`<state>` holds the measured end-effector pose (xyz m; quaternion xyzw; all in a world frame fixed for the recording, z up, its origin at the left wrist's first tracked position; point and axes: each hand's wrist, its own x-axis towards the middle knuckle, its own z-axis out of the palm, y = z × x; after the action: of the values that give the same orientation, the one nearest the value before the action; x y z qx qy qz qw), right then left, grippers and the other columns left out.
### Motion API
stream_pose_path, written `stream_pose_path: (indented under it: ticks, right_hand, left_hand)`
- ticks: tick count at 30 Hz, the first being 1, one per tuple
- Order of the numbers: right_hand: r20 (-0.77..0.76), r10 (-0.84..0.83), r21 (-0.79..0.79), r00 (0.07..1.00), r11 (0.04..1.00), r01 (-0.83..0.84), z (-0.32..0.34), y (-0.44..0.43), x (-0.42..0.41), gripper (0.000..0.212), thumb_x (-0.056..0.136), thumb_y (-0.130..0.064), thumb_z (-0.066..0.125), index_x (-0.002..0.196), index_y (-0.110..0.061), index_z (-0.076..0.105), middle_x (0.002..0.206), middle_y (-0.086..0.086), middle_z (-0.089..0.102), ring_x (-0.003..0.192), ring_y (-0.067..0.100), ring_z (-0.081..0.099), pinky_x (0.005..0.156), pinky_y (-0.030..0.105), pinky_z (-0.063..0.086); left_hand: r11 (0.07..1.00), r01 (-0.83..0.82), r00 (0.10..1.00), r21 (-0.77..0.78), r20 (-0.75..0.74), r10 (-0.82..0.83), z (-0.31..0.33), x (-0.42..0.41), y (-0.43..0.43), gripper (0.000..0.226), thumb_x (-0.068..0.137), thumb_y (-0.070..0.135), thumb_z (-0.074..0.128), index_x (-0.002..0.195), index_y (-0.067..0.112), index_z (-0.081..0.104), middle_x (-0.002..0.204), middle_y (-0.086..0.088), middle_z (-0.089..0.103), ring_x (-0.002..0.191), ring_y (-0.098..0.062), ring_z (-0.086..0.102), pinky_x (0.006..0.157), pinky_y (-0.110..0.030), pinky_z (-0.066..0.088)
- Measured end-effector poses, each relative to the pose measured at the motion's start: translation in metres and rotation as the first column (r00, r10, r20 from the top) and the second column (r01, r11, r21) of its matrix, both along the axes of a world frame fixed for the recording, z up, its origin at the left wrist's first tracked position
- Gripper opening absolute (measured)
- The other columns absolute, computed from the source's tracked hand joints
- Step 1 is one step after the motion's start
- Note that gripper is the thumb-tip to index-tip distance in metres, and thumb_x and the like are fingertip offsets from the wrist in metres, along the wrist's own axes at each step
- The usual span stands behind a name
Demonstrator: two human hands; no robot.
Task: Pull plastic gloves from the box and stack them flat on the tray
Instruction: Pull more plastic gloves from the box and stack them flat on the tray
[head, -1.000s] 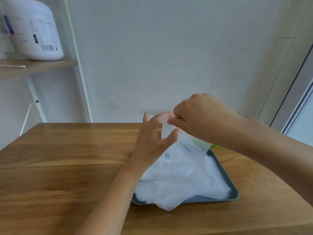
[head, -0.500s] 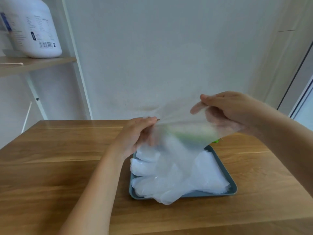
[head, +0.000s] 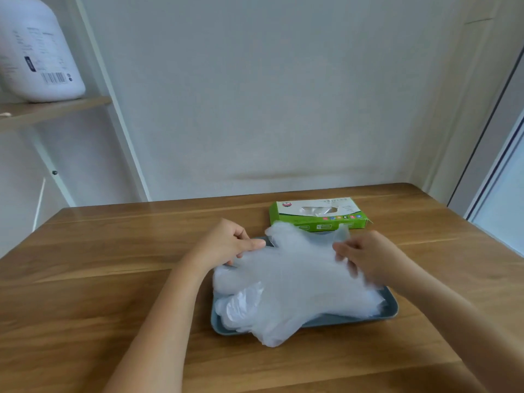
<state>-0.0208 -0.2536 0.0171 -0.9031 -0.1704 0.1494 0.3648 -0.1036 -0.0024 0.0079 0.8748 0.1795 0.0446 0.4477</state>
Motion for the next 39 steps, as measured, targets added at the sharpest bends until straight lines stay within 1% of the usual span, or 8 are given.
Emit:
stream_pose_path:
  ticks: [6, 13, 16, 20, 26, 30, 33, 39]
  right_hand:
    - [0.347, 0.069, -0.268, 0.935, 0.963, 0.029, -0.021, 0.0, -0.003, 0.034, 0.097, -0.038, 0.048, 0.081, -0.013, 0.066, 0.064, 0.002, 0.065, 0.05, 0.014, 0.053, 0.058, 0.03, 0.047]
    - [0.389, 0.055, -0.252, 0.92, 0.967, 0.048, -0.031, 0.003, -0.001, 0.034, 0.097, -0.036, 0.046, 0.084, -0.011, 0.066, 0.068, 0.001, 0.059, 0.067, 0.021, 0.055, 0.059, 0.03, 0.04]
    - [0.384, 0.062, -0.263, 0.921, 0.964, 0.045, -0.033, 0.004, 0.002, 0.034, 0.097, -0.038, 0.046, 0.087, -0.013, 0.066, 0.079, 0.004, 0.065, 0.074, 0.022, 0.059, 0.064, 0.032, 0.046]
    - [0.434, 0.076, -0.28, 0.898, 0.959, 0.054, -0.031, 0.002, 0.002, 0.03, 0.096, -0.04, 0.047, 0.09, -0.015, 0.062, 0.086, 0.004, 0.064, 0.082, 0.025, 0.061, 0.069, 0.034, 0.047]
    - [0.784, 0.18, -0.192, 0.595, 0.98, -0.044, -0.035, 0.005, -0.009, 0.046, 0.073, -0.017, 0.079, 0.115, -0.008, 0.061, 0.109, 0.011, 0.056, 0.094, 0.031, 0.057, 0.08, 0.041, 0.053]
    - [0.494, 0.584, -0.419, 0.644, 0.809, -0.413, -0.043, 0.011, -0.011, 0.052, 0.102, -0.024, 0.033, 0.151, -0.016, 0.019, 0.158, 0.0, 0.014, 0.145, 0.016, 0.018, 0.114, 0.02, 0.01]
    - [0.366, 0.718, -0.613, 0.592, 0.664, -0.428, -0.045, 0.005, 0.001, 0.086, 0.082, -0.062, -0.018, 0.153, -0.019, 0.002, 0.161, -0.001, 0.005, 0.147, 0.011, 0.006, 0.113, 0.021, -0.008]
    - [0.129, 0.725, -0.763, 0.677, 0.509, -0.399, -0.03, -0.016, 0.026, 0.103, 0.065, -0.078, -0.002, 0.151, -0.022, -0.012, 0.16, -0.005, -0.011, 0.146, 0.01, -0.01, 0.115, 0.031, -0.013]
  left_hand:
    - [0.977, -0.076, 0.996, 0.199, 0.066, 0.064, -0.013, 0.007, 0.004, 0.03, 0.078, 0.033, 0.08, 0.066, 0.012, 0.063, 0.053, 0.008, 0.052, 0.05, -0.008, 0.044, 0.051, -0.022, 0.038]
    - [0.913, -0.203, 0.905, 0.354, 0.425, 0.037, 0.005, 0.001, -0.03, 0.006, 0.087, 0.026, 0.067, 0.083, 0.023, 0.065, 0.073, 0.014, 0.063, 0.067, 0.0, 0.056, 0.067, -0.024, 0.049]
    - [0.889, 0.091, 0.944, 0.448, 0.247, -0.221, -0.002, 0.002, -0.062, 0.008, 0.086, 0.032, 0.068, 0.089, 0.025, 0.067, 0.084, 0.012, 0.067, 0.078, -0.002, 0.06, 0.075, -0.027, 0.05]
    - [0.795, 0.323, 0.939, 0.514, -0.066, -0.338, -0.017, 0.001, -0.078, 0.054, 0.088, 0.049, 0.063, 0.135, 0.026, 0.049, 0.131, 0.008, 0.056, 0.116, -0.009, 0.054, 0.097, -0.027, 0.043]
    - [0.766, 0.472, 0.88, 0.436, -0.295, -0.373, -0.022, -0.001, -0.083, 0.082, 0.094, 0.056, 0.047, 0.156, 0.021, 0.006, 0.163, 0.005, 0.006, 0.146, -0.01, 0.015, 0.114, -0.025, 0.014]
    - [0.73, 0.516, 0.851, 0.449, -0.365, -0.377, -0.033, 0.005, -0.079, 0.09, 0.092, 0.063, 0.043, 0.154, 0.02, -0.006, 0.162, 0.005, -0.011, 0.147, -0.005, -0.01, 0.119, -0.033, -0.006]
    - [0.714, 0.52, 0.842, 0.47, -0.425, -0.333, -0.04, 0.003, -0.077, 0.094, 0.088, 0.07, 0.039, 0.152, 0.025, -0.013, 0.159, 0.007, -0.021, 0.146, -0.006, -0.018, 0.119, -0.042, -0.011]
    - [0.759, 0.464, 0.848, 0.457, -0.476, -0.232, -0.035, -0.014, -0.057, 0.105, 0.079, 0.078, 0.045, 0.149, 0.036, -0.021, 0.156, 0.004, -0.031, 0.143, -0.013, -0.028, 0.117, -0.049, -0.015]
